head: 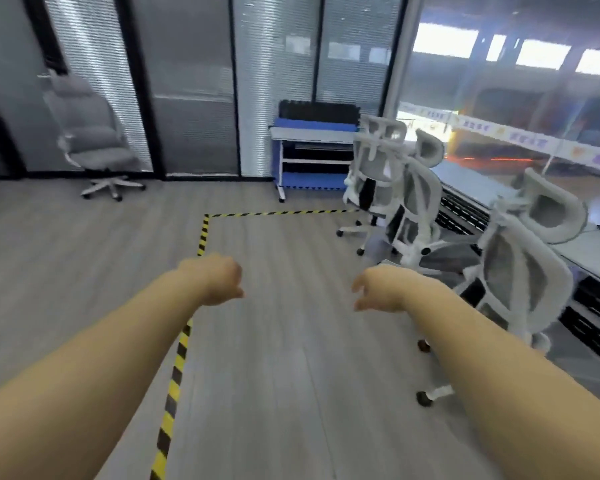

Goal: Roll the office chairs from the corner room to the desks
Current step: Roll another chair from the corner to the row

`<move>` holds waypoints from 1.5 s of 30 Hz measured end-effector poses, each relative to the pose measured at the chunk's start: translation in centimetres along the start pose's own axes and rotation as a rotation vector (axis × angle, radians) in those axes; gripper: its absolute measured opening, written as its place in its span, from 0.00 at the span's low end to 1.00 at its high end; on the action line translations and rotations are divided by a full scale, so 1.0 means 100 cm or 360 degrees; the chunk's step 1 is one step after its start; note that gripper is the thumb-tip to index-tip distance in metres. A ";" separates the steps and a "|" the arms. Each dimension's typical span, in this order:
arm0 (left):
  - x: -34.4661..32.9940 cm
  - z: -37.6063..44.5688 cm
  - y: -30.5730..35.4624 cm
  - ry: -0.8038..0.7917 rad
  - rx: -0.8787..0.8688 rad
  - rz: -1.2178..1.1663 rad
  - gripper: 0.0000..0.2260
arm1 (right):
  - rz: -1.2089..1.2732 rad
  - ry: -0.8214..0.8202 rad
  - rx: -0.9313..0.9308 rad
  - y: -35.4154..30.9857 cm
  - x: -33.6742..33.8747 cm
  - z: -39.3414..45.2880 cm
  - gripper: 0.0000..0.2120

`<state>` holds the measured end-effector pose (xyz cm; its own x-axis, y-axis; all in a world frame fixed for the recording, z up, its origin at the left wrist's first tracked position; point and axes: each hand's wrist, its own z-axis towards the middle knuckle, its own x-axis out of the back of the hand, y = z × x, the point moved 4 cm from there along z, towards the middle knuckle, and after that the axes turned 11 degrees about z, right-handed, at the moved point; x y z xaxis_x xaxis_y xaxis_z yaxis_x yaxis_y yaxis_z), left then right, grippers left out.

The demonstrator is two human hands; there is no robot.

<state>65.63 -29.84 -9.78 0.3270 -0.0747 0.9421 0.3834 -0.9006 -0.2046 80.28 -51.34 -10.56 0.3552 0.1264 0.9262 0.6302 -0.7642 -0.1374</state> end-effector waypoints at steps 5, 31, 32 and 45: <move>-0.017 0.001 -0.123 -0.0042 0.0365 -0.0104 0.17 | -0.0122 -0.0032 0.0349 -0.118 0.022 0.095 0.24; -0.115 -0.050 -0.619 -0.0124 0.1550 -0.0408 0.15 | -0.0486 -0.0126 0.1543 -0.699 0.079 0.341 0.25; -0.119 -0.053 -0.640 -0.0111 0.1563 -0.0396 0.15 | -0.0482 -0.0116 0.1560 -0.721 0.077 0.344 0.25; -0.173 -0.104 -0.891 -0.0067 0.1613 -0.0454 0.08 | -0.0406 -0.0114 0.1659 -0.994 0.060 0.365 0.25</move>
<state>16.83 47.20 -5.07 0.1334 0.1159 0.9843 0.9873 -0.1021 -0.1218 45.03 48.47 -4.16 0.1483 0.2687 0.9517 0.9575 0.2016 -0.2061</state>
